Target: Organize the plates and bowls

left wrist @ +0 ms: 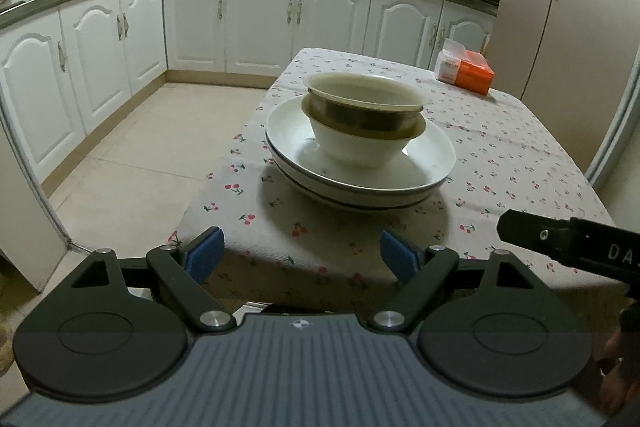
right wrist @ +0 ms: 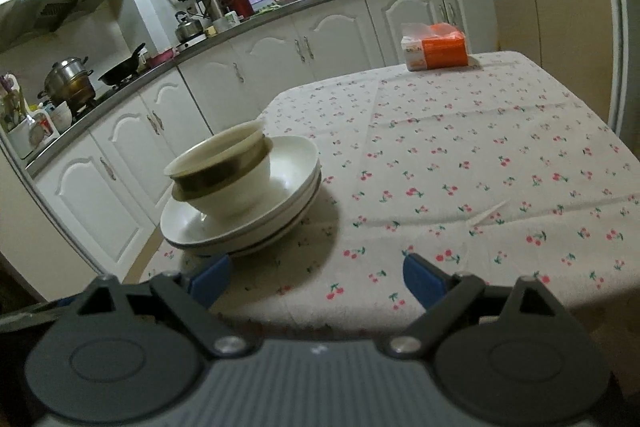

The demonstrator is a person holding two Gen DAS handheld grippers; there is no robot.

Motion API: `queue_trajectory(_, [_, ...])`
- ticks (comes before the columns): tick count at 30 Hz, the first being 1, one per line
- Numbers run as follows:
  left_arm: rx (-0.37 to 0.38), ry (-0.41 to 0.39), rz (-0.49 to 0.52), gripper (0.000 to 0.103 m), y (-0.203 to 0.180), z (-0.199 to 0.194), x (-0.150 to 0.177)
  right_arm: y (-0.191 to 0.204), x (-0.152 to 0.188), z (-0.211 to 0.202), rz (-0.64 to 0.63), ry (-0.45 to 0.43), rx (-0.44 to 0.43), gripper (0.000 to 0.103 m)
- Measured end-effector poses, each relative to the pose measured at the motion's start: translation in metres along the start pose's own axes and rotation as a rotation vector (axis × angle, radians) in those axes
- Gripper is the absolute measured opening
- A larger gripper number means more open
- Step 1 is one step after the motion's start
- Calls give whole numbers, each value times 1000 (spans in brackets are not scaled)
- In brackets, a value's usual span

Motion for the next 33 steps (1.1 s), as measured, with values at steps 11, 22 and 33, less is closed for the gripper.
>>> queue_trajectory(11, [-7,-3,24,103,-6,-1,4,1,6,-6,-4,-8,15,93])
queue_trajectory(22, [-23,9,27,103,-9,1,5,1,7,-5,-9,0,12,93])
queue_trajectory(33, [-32,4,33,103,-15,-1,5,-4,8,-2,-4,10,12,93])
Point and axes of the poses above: each gripper's, at about its wrist camera, not at the fingertips, and z roughly the way its jaws point, y to its left, x to its underside, the point moved 2 cm from there along z, roughly the way its jaws point, and after that the axes turned 7 degrees about x, right-handed, at the moved point
